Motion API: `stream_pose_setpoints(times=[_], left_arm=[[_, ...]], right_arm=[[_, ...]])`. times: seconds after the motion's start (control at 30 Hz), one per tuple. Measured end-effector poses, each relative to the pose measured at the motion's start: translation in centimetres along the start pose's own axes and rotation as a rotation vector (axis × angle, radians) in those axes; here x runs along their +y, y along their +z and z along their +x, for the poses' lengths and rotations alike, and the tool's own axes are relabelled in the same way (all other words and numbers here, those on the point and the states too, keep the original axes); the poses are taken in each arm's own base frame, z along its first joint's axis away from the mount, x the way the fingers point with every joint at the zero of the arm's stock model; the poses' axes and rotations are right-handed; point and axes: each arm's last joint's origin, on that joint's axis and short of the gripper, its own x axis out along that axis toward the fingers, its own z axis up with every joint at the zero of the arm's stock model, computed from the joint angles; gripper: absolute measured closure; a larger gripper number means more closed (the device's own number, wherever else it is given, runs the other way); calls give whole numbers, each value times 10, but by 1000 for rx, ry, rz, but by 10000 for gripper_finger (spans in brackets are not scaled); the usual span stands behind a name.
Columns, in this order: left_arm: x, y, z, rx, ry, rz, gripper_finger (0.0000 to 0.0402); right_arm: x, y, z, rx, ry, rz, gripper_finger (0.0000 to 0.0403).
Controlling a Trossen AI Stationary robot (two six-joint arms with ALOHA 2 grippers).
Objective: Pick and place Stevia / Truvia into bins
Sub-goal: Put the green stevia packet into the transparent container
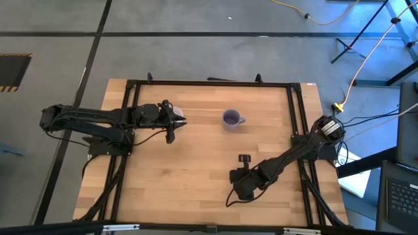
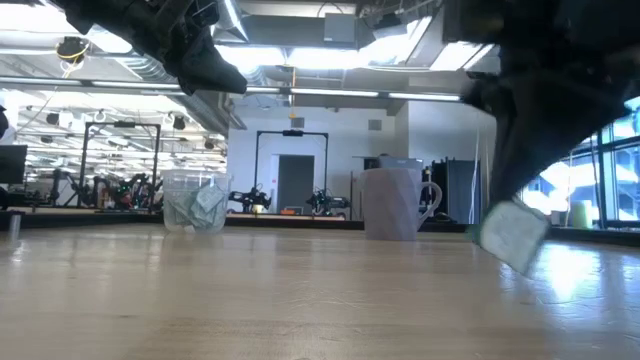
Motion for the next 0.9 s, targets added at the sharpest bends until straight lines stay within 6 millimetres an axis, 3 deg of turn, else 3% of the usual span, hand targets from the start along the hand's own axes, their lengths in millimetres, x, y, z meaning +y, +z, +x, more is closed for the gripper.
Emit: stream_pose_setpoints(times=[0.27,0.5,0.67,0.9], left_arm=[[-1,1,1,-14,-21,-47,315],[-11,0,15,5,-221,-52,290],[-24,-4,37,-23,-263,55,264],[-34,-14,58,0,-288,56,242]], right_arm=[[-12,31,-27,-45,-150,-87,403],[-45,71,-50,-115,-336,-182,403],[-74,101,-52,-224,-405,-204,403],[-103,117,-47,-266,-454,-229,403]])
